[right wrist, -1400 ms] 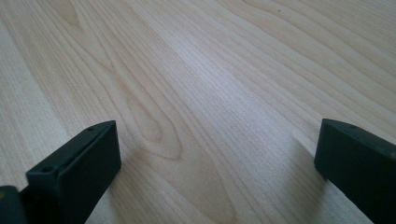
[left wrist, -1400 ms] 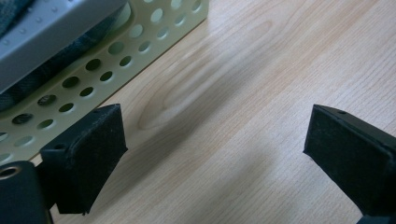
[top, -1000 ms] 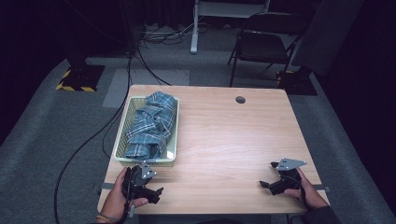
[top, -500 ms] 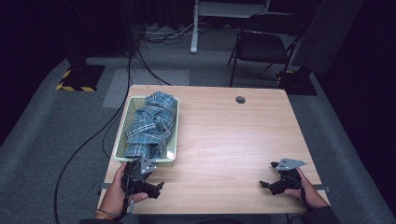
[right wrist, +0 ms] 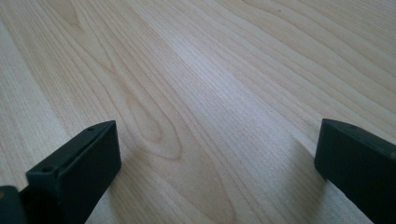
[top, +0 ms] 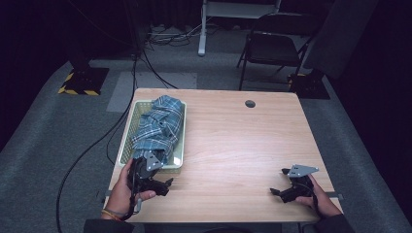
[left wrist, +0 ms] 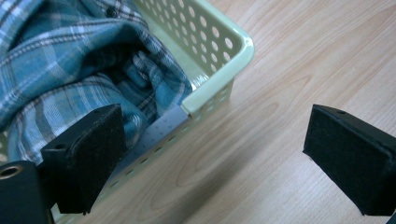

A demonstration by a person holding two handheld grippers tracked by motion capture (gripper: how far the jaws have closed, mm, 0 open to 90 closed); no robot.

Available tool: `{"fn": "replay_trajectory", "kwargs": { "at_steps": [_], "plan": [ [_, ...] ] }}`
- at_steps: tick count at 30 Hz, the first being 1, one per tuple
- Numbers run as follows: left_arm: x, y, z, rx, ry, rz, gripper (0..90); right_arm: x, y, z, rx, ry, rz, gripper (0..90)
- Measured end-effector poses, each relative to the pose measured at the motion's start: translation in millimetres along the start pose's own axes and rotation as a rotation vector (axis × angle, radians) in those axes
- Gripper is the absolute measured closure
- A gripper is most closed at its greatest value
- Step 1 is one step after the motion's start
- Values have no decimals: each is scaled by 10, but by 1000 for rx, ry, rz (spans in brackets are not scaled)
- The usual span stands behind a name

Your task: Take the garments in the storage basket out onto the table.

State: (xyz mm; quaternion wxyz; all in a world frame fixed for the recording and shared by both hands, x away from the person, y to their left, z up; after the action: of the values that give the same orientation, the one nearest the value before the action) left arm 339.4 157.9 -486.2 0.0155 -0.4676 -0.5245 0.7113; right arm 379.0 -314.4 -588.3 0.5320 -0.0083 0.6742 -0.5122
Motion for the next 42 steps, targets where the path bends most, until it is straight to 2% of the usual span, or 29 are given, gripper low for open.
{"fn": "replay_trajectory", "kwargs": {
  "at_steps": [5, 18, 28, 42],
  "plan": [
    [-48, 3, -28, 5, -8, 4, 56, 0, 0, 0, 0, 0, 0, 5],
    [-176, -8, -135, -38, -16, 5, 54, 0, 0, 0, -1, 0, 0, 5],
    [-262, -10, -192, -52, -9, 10, 54, 0, 0, 0, 0, 0, 0, 5],
    [-381, 30, -339, -71, -30, 17, 52, 0, 0, 0, 0, 0, 0, 5]
  ]
}}
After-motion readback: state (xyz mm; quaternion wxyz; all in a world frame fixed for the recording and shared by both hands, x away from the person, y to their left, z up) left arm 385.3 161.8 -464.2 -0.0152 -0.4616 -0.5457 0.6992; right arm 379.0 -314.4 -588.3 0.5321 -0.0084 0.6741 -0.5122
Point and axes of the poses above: each handheld gripper's, and its own axes: y roughly forward along the jaws, x roughly out of its underside, z roughly to its right, the point moved 5 cm from there along y, roughly forward along the jaws, and after that the axes turned 7 degrees about x, right-handed, at the moved point
